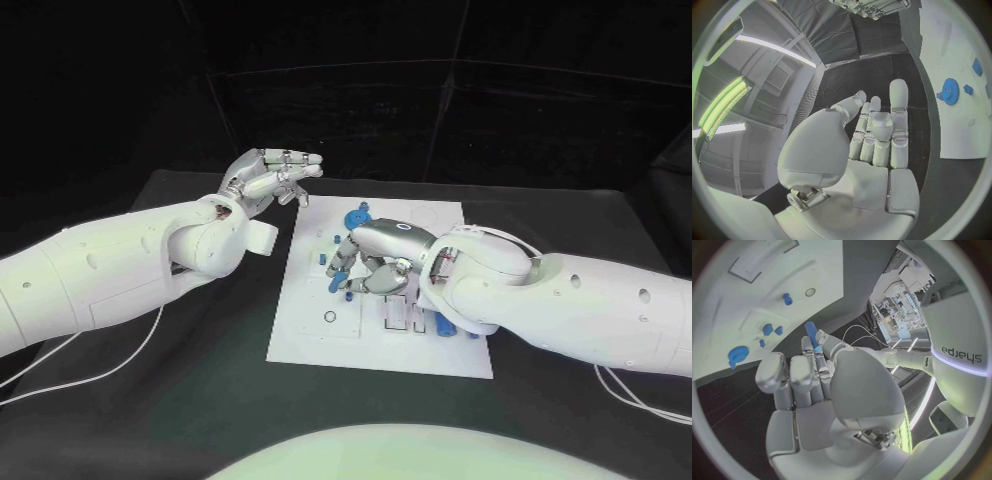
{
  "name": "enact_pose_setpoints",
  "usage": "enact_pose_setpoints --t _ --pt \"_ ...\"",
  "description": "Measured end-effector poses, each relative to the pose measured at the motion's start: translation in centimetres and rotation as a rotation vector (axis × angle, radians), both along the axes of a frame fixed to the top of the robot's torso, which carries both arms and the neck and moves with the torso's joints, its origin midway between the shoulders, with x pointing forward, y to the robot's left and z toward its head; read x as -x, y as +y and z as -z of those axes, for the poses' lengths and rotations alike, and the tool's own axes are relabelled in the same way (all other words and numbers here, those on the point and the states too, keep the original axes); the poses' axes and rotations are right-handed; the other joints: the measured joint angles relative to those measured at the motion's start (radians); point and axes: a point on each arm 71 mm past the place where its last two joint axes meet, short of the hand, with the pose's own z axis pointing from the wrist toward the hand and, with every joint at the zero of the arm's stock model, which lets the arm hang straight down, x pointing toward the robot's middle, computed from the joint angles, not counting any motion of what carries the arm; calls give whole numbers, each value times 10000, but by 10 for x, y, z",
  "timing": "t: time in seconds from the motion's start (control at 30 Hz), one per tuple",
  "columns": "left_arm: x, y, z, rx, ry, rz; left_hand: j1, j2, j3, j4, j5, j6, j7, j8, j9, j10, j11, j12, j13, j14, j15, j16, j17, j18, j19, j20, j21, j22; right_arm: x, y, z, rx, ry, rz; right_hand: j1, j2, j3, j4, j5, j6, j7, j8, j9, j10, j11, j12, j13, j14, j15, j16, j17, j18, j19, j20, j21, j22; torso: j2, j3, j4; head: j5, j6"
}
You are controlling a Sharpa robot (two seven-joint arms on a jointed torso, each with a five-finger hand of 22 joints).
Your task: Assemble the parts on the task board
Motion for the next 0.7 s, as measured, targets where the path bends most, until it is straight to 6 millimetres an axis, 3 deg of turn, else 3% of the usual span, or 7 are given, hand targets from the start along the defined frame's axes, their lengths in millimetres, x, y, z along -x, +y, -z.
enact_pose_setpoints --t 0.27,0.7 --pt "0 0 0 4 2 9 0 0 0 0 0 0 0 0 0 0 0 0 0 0 0 0 0 0 0 0 0 1 6 19 21 171 365 -602 -55 -56 31 -31 59 -11 -9 -8 -2 -1 0 -62 0 0 1 0 -33 0 0 0 0 -13 0 5 -6 133 -32" --pt "0 -2 0 19 0 47 0 0 0 0 0 0 0 0 0 0 0 0 0 0 0 0 0 0 0 0 0 1 7 26 41 1009 396 -784 -80 -81 31 -32 61 -14 -10 -15 -13 -1 0 -79 1 0 1 0 -64 0 0 0 0 -36 8 15 -12 171 -71"
